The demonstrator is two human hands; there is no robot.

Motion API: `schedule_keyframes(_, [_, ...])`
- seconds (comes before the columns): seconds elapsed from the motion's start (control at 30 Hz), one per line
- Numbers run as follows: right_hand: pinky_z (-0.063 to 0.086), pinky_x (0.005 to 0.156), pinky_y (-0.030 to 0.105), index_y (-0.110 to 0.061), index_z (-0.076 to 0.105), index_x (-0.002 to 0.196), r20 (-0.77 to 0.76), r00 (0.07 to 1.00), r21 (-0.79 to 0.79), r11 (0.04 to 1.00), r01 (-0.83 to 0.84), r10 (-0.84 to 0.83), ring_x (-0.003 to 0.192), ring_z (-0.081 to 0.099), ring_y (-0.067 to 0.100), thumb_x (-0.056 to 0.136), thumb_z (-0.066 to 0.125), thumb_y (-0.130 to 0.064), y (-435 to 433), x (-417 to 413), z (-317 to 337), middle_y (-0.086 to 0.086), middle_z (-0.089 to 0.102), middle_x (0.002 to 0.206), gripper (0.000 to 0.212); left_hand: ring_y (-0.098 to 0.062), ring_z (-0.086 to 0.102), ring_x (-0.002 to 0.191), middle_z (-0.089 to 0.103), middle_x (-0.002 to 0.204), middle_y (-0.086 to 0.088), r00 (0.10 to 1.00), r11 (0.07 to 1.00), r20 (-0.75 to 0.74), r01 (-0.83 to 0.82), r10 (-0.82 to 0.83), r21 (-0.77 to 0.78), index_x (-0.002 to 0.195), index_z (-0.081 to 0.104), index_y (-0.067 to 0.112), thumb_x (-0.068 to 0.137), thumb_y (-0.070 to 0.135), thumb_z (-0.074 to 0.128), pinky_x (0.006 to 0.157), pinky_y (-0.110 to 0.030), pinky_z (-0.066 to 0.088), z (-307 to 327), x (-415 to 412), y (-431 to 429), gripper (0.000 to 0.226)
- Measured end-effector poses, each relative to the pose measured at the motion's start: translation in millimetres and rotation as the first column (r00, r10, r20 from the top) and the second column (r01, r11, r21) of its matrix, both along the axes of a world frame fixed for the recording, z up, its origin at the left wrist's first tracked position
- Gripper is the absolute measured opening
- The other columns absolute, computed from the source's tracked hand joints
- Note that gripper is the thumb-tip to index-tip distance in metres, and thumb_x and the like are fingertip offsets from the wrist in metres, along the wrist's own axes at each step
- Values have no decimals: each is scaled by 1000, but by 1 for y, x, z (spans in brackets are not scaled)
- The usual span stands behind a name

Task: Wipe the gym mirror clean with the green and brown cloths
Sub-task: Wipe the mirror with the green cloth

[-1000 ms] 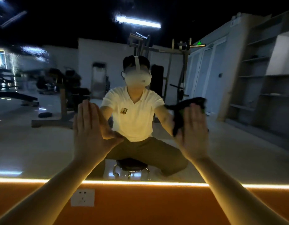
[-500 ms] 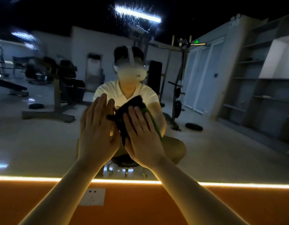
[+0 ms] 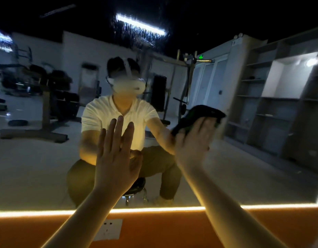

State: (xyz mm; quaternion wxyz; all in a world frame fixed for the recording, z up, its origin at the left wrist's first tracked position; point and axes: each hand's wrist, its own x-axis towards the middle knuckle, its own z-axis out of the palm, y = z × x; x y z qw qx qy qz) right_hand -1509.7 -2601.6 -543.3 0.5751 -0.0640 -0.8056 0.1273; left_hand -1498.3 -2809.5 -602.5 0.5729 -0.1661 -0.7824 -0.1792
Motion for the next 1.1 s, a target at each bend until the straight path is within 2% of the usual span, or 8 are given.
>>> schedule_keyframes(0.2, [7, 130, 47, -10, 26, 162, 161, 959, 650, 707, -280, 233, 160, 3, 27, 106, 46, -41, -50, 6, -52, 13, 11, 172, 68, -32, 15, 159, 17, 171, -14, 999, 992, 3, 40, -40, -123, 158, 38, 9, 97, 15, 54, 127, -53, 18, -2, 0, -23, 64])
schedule_keyframes(0.33, [14, 128, 53, -11, 21, 163, 79, 968, 557, 794, -242, 239, 160, 5, 29, 104, 47, -37, -5, -2, -42, 12, 10, 172, 70, -30, 14, 159, 15, 172, -10, 998, 968, 56, 35, -22, -249, 157, 40, 10, 93, 22, 60, 122, -59, 28, 4, 6, -42, 69])
schedule_keyframes(0.43, [22, 124, 58, -2, 23, 161, -79, 988, 229, 967, -112, 134, 158, 13, 36, 103, 33, -36, 31, -9, -5, 21, 17, 169, 69, -29, 16, 158, 19, 171, -8, 997, 948, 76, 9, 16, -317, 159, 38, 15, 93, 30, 55, 121, -61, 29, 18, 12, -60, 70])
schedule_keyframes(0.57, [16, 125, 60, 8, 26, 156, -71, 993, -164, 981, -105, 95, 153, 20, 46, 93, 35, -35, 25, -15, 50, 31, 24, 163, 77, -33, 26, 155, 26, 168, -12, 993, 939, 88, -39, 73, -342, 158, 38, 15, 93, 34, 48, 119, -59, 34, 54, 22, -82, 69])
schedule_keyframes(0.67, [17, 124, 63, 9, 33, 152, -63, 991, 13, 993, -116, 117, 151, 24, 49, 99, 39, -35, -25, -15, 54, 35, 32, 158, 69, -35, 35, 147, 34, 162, -15, 989, 947, 69, -108, 134, -303, 154, 38, 12, 89, 31, 51, 114, -56, 38, 78, 28, -95, 69])
schedule_keyframes(0.77, [4, 128, 56, -2, 17, 158, -57, 976, 280, 941, -187, 211, 158, 4, 39, 106, 32, -39, -84, -11, 44, 25, 9, 168, 65, -33, 36, 143, 38, 159, -14, 981, 942, 67, -156, 183, -296, 153, 41, 9, 84, 21, 62, 111, -53, 38, 91, 28, -108, 74])
schedule_keyframes(0.97, [-6, 129, 46, -9, 12, 164, 148, 935, 756, 573, -317, 321, 159, -9, 27, 105, 40, -41, -146, -13, 41, 13, 2, 172, 73, -32, 49, 128, 52, 140, -13, 981, 918, -18, -185, 191, -350, 133, 57, 10, 81, 10, 57, 106, -50, 43, 101, 41, -135, 52])
schedule_keyframes(1.1, [-8, 128, 46, -15, 9, 165, 18, 966, 691, 695, -200, 260, 159, -7, 26, 105, 38, -43, -98, -19, 89, 10, 1, 172, 72, -35, 49, 130, 50, 146, -15, 980, 905, -20, -190, 197, -381, 136, 56, 14, 85, 35, 47, 105, -53, 44, 127, 42, -155, 56])
